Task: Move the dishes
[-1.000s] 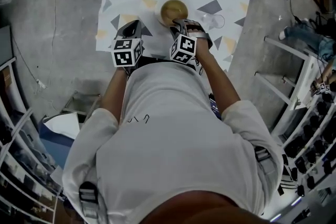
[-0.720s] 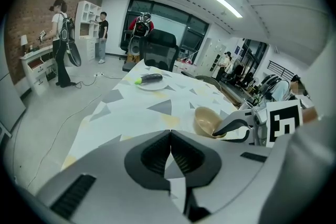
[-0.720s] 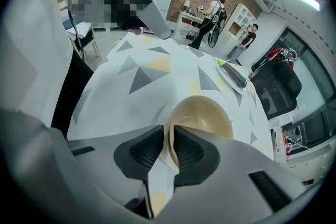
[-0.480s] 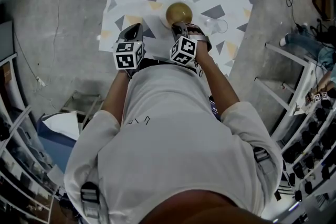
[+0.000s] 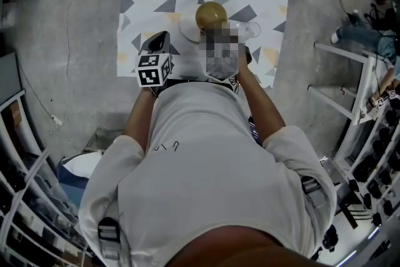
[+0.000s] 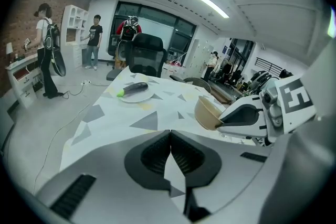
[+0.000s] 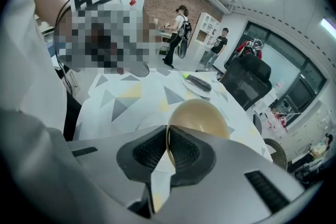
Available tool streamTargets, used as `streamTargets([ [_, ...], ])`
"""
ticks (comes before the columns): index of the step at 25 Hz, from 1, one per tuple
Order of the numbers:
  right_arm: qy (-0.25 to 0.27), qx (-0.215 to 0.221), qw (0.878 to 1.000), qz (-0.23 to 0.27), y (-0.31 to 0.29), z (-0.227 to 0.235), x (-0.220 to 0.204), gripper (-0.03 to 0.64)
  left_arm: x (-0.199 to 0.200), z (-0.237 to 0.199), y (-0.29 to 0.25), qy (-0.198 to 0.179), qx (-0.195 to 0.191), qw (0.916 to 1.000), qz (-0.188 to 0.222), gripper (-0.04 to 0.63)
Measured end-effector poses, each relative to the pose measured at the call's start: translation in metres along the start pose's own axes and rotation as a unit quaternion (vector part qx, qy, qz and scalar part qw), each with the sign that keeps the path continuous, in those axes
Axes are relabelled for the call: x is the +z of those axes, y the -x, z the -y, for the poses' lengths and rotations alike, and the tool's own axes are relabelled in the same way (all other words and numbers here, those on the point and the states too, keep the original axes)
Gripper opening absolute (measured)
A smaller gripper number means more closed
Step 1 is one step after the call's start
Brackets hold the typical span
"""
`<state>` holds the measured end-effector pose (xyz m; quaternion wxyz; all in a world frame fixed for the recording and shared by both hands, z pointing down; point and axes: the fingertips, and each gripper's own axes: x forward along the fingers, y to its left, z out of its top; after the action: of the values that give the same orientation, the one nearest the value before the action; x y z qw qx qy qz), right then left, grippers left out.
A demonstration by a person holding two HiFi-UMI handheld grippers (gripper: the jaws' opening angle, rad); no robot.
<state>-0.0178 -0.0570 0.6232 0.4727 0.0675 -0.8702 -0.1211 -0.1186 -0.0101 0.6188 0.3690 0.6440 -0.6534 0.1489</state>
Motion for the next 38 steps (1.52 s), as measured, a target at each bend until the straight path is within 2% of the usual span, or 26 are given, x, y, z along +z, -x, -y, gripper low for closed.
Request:
streamTargets([
  [6, -0.054, -0.036, 0.998, 0.027, 0.032, 0.030, 0.013, 0.012, 0.033, 0.023, -0.011, -0.033, -0.031, 0.9988, 0.020, 0.018],
  [11, -0.051, -0.055, 0.997, 0.026, 0.043, 0.040, 0.013, 0.012, 0.047, 0.036, -0.018, -0.050, -0.047, 0.9973, 0.025, 0.018],
  [15, -0.042, -0.052, 0.997, 0.031, 0.041, 0.039, 0.019, 0.012, 0.046, 0.033, -0.015, -0.047, -0.042, 0.9976, 0.027, 0.018],
  [20, -0.015, -0.027, 0.999, 0.041, 0.027, 0.024, 0.041, 0.012, 0.033, 0.007, 0.001, -0.022, -0.015, 0.9993, 0.028, 0.018],
  [26, 0.036, 0.016, 0.997, 0.063, 0.005, -0.002, 0.081, 0.014, 0.011, -0.037, 0.032, 0.026, 0.040, 0.9982, 0.037, 0.018],
  [33, 0.105, 0.069, 0.989, 0.082, -0.019, -0.038, 0.123, 0.014, -0.022, -0.078, 0.071, 0.087, 0.105, 0.9897, 0.043, 0.018],
  [38, 0.154, 0.092, 0.981, 0.072, -0.036, -0.061, 0.135, 0.015, -0.039, -0.096, 0.092, 0.119, 0.136, 0.9824, 0.048, 0.018],
])
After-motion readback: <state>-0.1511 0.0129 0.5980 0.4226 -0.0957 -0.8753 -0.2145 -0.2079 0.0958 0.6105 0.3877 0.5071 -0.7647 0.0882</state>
